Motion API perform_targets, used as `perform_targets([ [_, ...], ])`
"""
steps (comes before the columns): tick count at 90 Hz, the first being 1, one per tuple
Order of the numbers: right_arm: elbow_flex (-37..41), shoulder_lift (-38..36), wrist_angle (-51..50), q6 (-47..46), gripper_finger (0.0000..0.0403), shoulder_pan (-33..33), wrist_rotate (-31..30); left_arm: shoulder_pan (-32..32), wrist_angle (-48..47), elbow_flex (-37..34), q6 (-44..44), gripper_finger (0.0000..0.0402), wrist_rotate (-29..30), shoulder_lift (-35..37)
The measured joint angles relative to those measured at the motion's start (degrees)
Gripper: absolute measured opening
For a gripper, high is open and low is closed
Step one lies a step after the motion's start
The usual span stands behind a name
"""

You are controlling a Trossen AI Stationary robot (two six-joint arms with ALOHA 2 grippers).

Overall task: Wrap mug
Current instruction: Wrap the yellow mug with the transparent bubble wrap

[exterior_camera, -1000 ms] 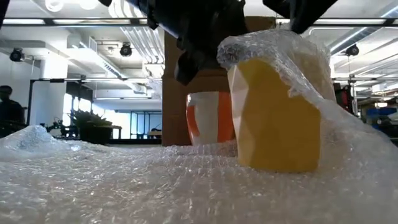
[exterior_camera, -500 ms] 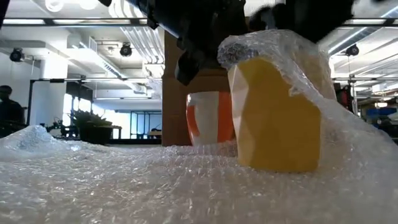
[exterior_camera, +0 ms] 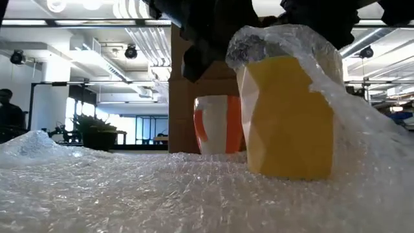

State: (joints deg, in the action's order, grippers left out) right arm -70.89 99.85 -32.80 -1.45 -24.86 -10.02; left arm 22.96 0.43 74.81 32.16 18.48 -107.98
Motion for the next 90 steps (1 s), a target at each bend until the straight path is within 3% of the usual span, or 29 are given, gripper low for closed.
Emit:
perform_targets([
  [27,0.04,0.07,0.29,-0.02,0.0007,0.05,-0.44,0.89,-8.25,0.46,-0.35,0.0,1.53,2.46],
  [70,0.46,0.39,-0.63,0.0,0.0007,0.0,0.52,1.86,-12.78,0.59,2.65,0.0001,4.81,4.83],
  [90,0.46,0.39,0.23,-0.01,0.0007,0.02,0.22,2.17,-12.59,0.5,3.4,0.0,0.13,2.87],
])
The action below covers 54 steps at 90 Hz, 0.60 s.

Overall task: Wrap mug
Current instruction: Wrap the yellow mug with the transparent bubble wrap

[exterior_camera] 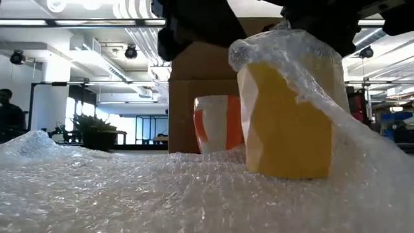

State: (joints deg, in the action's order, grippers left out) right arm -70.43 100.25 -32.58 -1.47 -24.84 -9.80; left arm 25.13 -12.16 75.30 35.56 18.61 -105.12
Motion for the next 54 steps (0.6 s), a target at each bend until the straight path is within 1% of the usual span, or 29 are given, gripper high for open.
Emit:
perform_targets([
  [10,0.0,-0.04,0.15,-0.4,0.0007,0.0,-0.09,0.26,2.1,-0.02,-1.15,0.0,-0.66,-0.58],
  [17,0.0,-0.06,0.41,-0.43,0.0007,0.0,-0.13,0.27,5.93,-0.02,-2.31,0.0,-0.66,-1.49],
  [24,0.0,-0.07,1.16,-0.43,0.0007,0.0,-0.24,-0.27,10.22,-0.29,-3.13,0.0,-0.73,-3.43],
  [30,0.0,-0.07,1.7,-0.43,0.0007,0.0,-0.25,-0.96,11.86,-0.38,-3.41,0.0,-0.66,-5.38],
  [43,-0.82,-0.13,0.1,-0.86,0.0007,-0.02,-0.09,-1.29,12.03,-0.3,-2.01,0.0,4.44,-7.92],
  [54,-4.03,-0.18,-4.98,-0.85,0.0007,-0.73,-0.07,-1.47,11.99,-0.37,-1.34,0.0,5.31,-8.39],
])
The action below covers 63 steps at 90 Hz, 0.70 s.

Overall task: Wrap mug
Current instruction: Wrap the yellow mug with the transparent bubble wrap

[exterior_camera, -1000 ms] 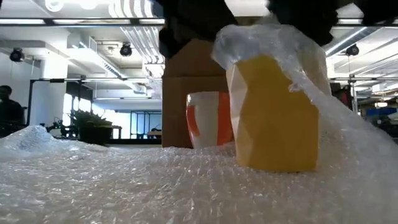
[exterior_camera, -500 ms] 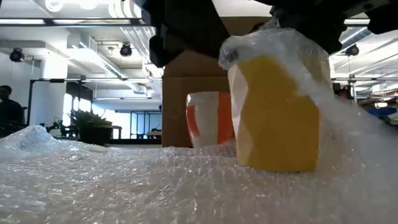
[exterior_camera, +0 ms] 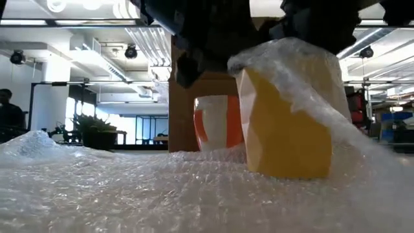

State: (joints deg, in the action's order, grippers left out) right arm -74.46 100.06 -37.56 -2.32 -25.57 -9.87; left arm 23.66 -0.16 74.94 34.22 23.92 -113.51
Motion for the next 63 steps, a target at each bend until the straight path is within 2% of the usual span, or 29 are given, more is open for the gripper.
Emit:
perform_targets([
  [17,-6.15,-1.18,-9.92,0.68,0.0007,0.03,-0.64,-0.17,-0.07,-0.13,-0.14,0.0,-0.11,0.58],
  [27,-7.49,-2.18,-11.87,0.84,0.0007,-0.03,-0.36,-0.21,-0.31,-0.18,-0.2,0.0,-0.26,0.63],
  [42,-6.1,-2.16,-9.47,-1.07,0.0007,-0.14,1.98,-0.21,-0.27,-0.22,-0.64,0.0,-0.26,0.63],
  [51,-2.4,-1.34,-3.67,-4.34,0.0009,-0.16,2.72,-0.21,-0.23,-0.24,-0.68,0.0,-0.32,0.63],
  [63,-0.19,-0.61,-1.06,-4.07,0.0041,-0.18,3.04,-0.19,0.03,-0.28,-0.66,0.0,-0.42,0.63],
])
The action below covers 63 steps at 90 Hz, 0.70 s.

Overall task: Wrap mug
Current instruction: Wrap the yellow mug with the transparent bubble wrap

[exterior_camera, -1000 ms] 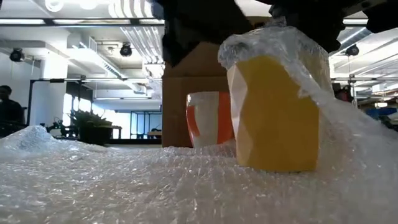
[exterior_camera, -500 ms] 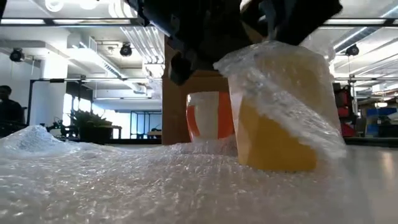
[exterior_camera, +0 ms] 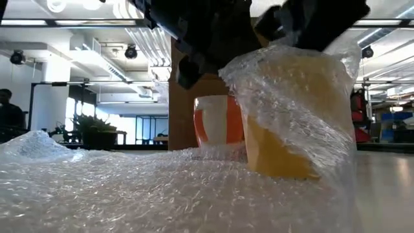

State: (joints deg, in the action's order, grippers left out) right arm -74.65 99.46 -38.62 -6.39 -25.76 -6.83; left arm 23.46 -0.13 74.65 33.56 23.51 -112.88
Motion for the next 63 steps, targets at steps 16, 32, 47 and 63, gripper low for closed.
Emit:
perform_targets([
  [16,-3.48,-0.79,-4.72,1.69,0.0111,0.0,2.51,0.0,0.08,-0.02,-0.02,0.0,-0.04,0.04],
  [32,-7.78,-3.71,-10.37,3.95,0.015,-0.13,3.85,0.0,0.15,-0.02,-0.01,0.0,-0.07,0.04],
  [47,-7.55,-5.09,-9.71,3.99,0.0152,-0.09,2.17,0.0,0.19,-0.04,0.0,0.0,-0.13,0.04],
  [63,-2.24,-2.63,-2.28,3.52,0.0084,-0.11,2.02,0.02,0.25,-0.04,0.0,0.0,-0.13,0.04],
])
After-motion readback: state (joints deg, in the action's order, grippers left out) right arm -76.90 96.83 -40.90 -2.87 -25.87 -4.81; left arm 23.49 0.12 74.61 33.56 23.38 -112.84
